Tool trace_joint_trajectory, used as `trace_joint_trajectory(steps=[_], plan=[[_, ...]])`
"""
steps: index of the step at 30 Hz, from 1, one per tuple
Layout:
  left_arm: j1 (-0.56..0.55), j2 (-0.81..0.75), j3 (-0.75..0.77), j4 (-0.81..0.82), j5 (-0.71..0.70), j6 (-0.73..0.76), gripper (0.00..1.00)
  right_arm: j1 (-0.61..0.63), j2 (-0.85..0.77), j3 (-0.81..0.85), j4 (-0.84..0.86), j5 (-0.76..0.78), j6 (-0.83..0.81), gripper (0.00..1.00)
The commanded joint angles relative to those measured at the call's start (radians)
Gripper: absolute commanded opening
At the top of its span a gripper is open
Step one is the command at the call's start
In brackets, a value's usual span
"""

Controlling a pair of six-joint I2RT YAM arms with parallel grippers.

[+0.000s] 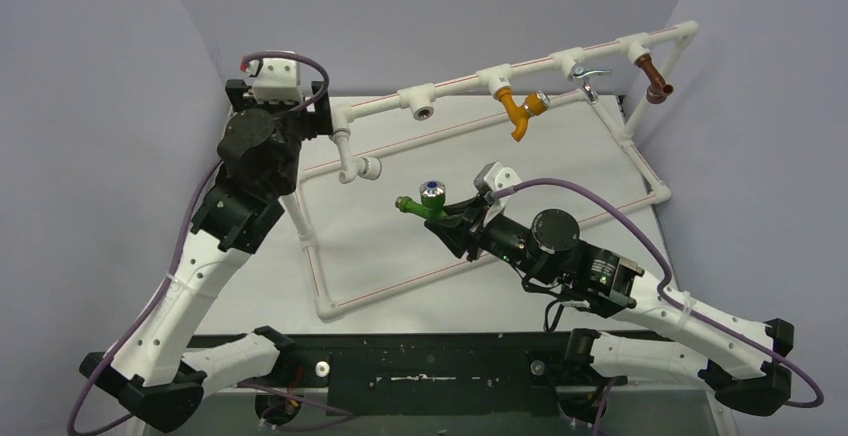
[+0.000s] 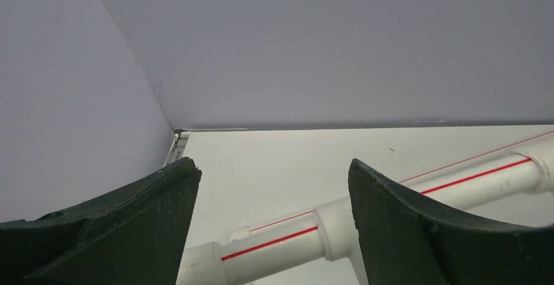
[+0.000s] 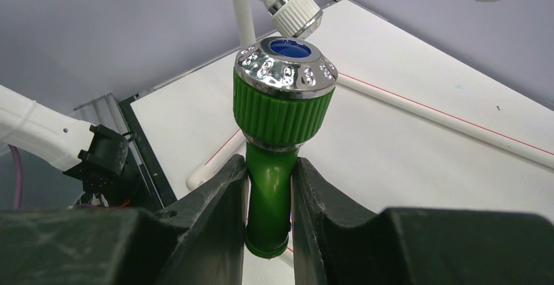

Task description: Install the water faucets

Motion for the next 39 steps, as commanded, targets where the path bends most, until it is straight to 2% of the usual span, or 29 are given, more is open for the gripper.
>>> trace_joint_trajectory(steps=[1,11,18,24,29,35,39], plan=[[0.013,0.058,0.048,0.172,-0.119,0.117,0.81,0.011,0.008,-0.006,0.107,0.014,-0.019,0.00],[0.179,0.175,0.088,0.187,-0.116,0.080,0.81,0.016,0.016,-0.016,0.120,0.019,-0.032,0.00],[0.224,0.247,0.088,0.150,-0.135,0.058,0.80,0.017,-0.002,-0.037,0.144,0.059,-0.047,0.00],[0.234,0.272,0.055,0.126,-0.152,0.046,0.78,0.021,-0.028,-0.069,0.196,0.141,-0.074,0.00],[0.233,0.226,0.003,0.083,-0.132,-0.001,0.76,0.023,-0.040,-0.106,0.268,0.247,-0.102,0.00],[0.232,0.173,-0.041,-0.013,-0.123,-0.061,0.73,0.039,-0.026,-0.164,0.430,0.408,-0.149,0.00],[0.232,0.140,-0.068,-0.060,-0.112,-0.124,0.71,0.056,-0.013,-0.198,0.557,0.493,-0.235,0.00]])
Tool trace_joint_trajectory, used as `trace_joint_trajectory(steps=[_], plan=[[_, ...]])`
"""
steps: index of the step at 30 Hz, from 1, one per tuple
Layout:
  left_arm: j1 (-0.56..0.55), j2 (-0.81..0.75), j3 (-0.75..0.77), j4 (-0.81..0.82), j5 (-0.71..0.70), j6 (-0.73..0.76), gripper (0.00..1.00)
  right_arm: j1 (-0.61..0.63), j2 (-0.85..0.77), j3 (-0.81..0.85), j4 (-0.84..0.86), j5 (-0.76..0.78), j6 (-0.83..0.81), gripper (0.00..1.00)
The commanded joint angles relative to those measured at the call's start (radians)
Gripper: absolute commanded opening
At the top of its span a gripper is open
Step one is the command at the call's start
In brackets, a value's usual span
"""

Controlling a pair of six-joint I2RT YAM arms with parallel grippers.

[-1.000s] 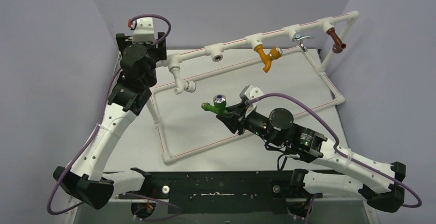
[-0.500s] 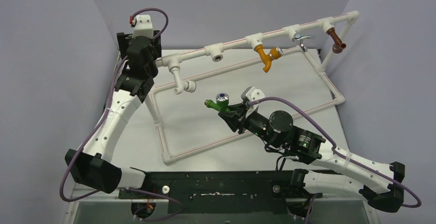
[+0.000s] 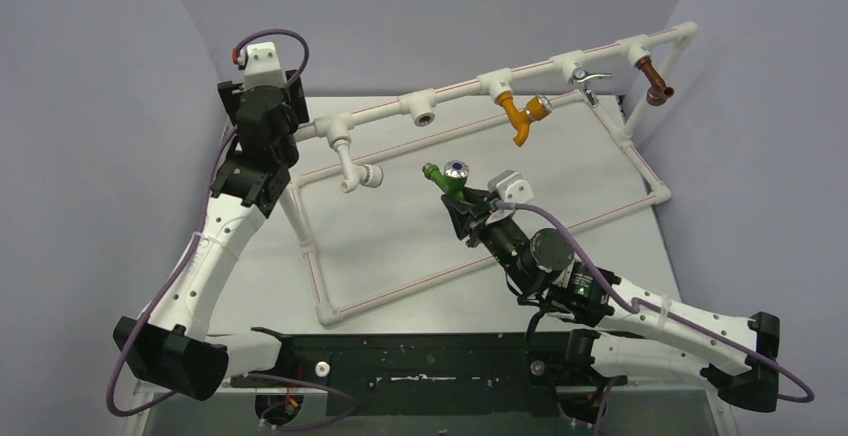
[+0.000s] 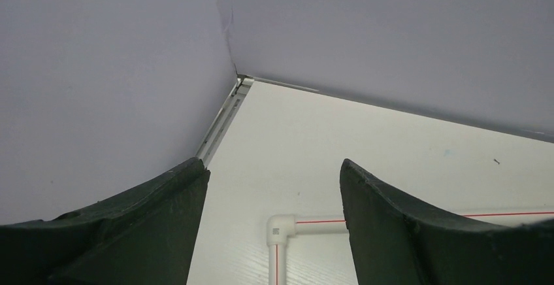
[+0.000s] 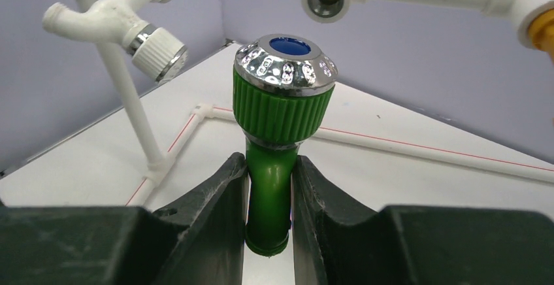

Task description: Install the water faucets

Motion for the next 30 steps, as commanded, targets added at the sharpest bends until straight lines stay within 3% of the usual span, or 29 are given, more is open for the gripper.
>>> trace_joint_trajectory(steps=[1,16,30], plan=[[0.003,-0.062,-0.039,-0.120,0.005,-0.070,0.70,0.026,0.013,-0.022,0.266,0.162,-0.115,0.00],[0.003,-0.154,-0.217,-0.131,0.087,-0.142,0.68,0.110,0.190,-0.127,0.838,0.271,-0.506,0.00],[0.005,-0.182,-0.281,-0.125,0.173,-0.171,0.67,0.110,0.264,-0.049,0.814,0.247,-0.596,0.00]])
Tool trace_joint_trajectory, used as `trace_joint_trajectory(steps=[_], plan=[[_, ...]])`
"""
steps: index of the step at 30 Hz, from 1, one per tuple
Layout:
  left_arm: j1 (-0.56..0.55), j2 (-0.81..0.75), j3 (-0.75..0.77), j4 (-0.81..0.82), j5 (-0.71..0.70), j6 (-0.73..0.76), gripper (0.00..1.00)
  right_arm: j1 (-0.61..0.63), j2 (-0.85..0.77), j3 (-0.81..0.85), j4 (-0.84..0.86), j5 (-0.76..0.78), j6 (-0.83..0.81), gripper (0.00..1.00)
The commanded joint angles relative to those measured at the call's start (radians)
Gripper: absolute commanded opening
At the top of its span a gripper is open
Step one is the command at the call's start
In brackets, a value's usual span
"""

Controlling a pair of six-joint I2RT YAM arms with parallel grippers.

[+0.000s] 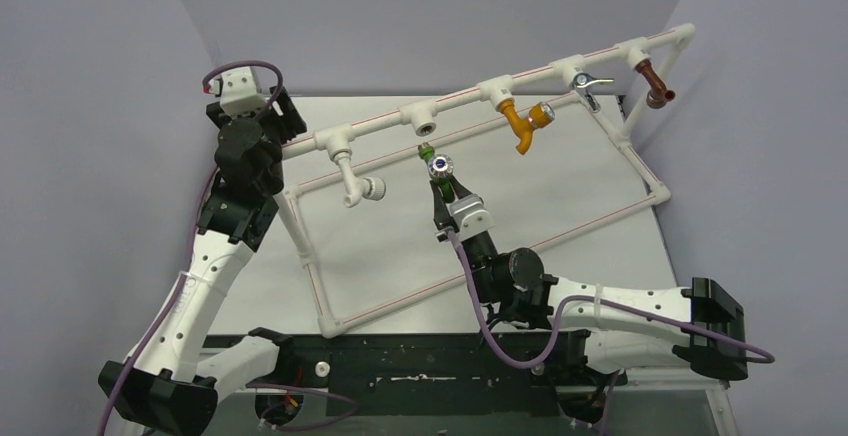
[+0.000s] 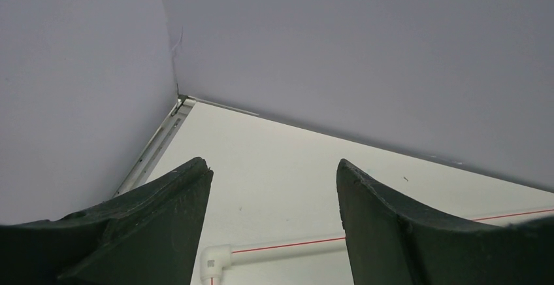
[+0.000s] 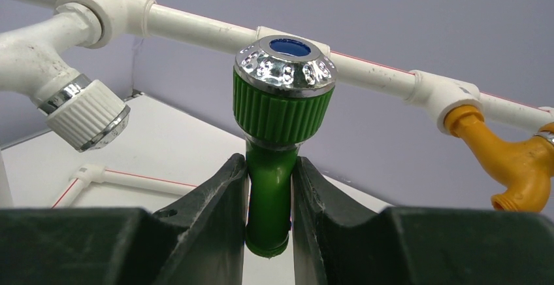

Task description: Install the water faucets

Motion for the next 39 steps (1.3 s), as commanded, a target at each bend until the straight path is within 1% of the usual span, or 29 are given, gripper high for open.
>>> trace_joint_trajectory(steps=[1,10,24,39], plan=[[-0.003,0.015,-0.086,-0.255,0.032,-0.015,0.67,-0.019,-0.001,0.069,0.056,-0.021,-0.018,0.00],[-0.003,0.015,-0.086,-0.256,0.043,-0.016,0.66,-0.059,0.022,0.087,0.043,-0.030,0.027,0.00],[-0.003,0.015,-0.086,-0.259,0.054,-0.015,0.65,-0.085,0.046,0.125,0.021,-0.040,0.051,0.00],[-0.003,0.016,-0.088,-0.259,0.051,-0.010,0.65,-0.102,0.051,0.108,0.017,-0.040,0.078,0.00]])
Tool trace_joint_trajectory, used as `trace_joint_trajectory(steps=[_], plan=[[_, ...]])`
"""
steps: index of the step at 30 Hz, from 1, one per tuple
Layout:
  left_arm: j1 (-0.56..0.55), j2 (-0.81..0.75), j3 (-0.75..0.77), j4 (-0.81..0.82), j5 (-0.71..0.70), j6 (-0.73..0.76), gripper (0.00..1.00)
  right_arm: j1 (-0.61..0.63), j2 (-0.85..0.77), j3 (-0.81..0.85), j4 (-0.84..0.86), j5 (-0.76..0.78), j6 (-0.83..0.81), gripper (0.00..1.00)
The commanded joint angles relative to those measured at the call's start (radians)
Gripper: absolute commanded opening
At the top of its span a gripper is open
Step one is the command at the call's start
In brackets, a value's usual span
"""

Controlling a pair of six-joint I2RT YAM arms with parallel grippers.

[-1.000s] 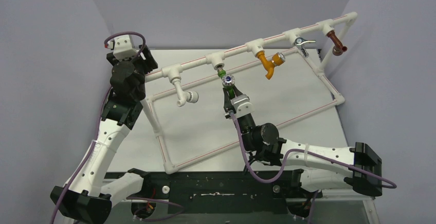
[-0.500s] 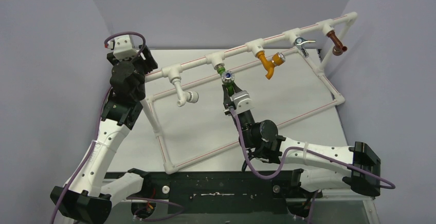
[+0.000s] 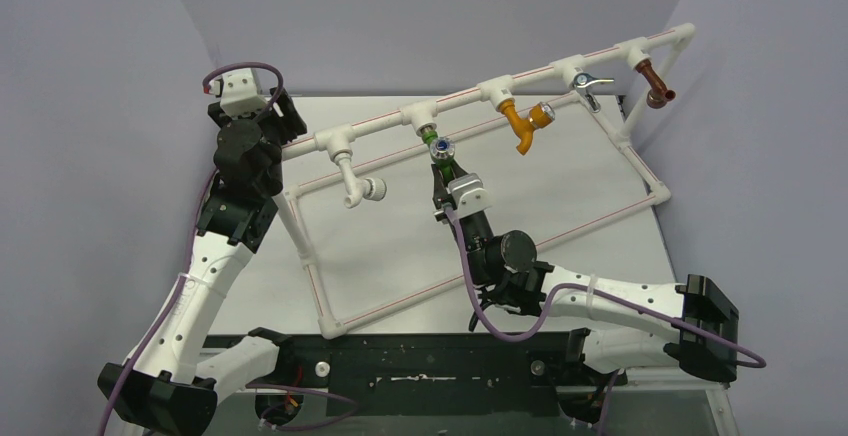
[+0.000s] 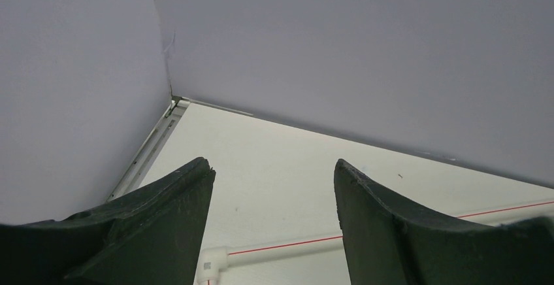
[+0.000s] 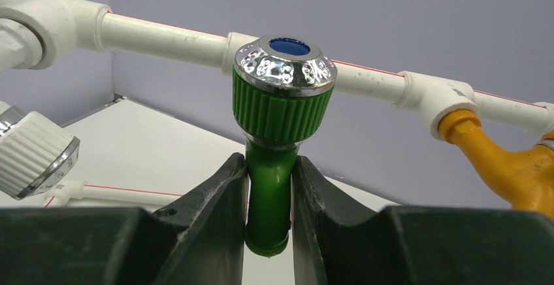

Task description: Install the water faucets

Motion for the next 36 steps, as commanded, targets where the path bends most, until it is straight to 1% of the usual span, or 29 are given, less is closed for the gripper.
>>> trace_joint_trajectory(steps=[1,23,27,36], plan=[[-0.003,0.025,-0.078,-0.264,0.022,-0.008,0.65,-0.010,-0.003,0.035,0.055,-0.020,0.024,0.00],[-0.003,0.025,-0.080,-0.263,0.038,-0.007,0.64,-0.021,0.052,0.084,0.046,-0.020,0.052,0.00],[-0.003,0.024,-0.080,-0.263,0.044,-0.008,0.64,-0.022,0.056,0.101,0.031,0.011,0.120,0.00],[-0.003,0.016,-0.084,-0.260,0.048,-0.007,0.64,-0.025,0.057,0.115,0.037,0.082,0.363,0.00]])
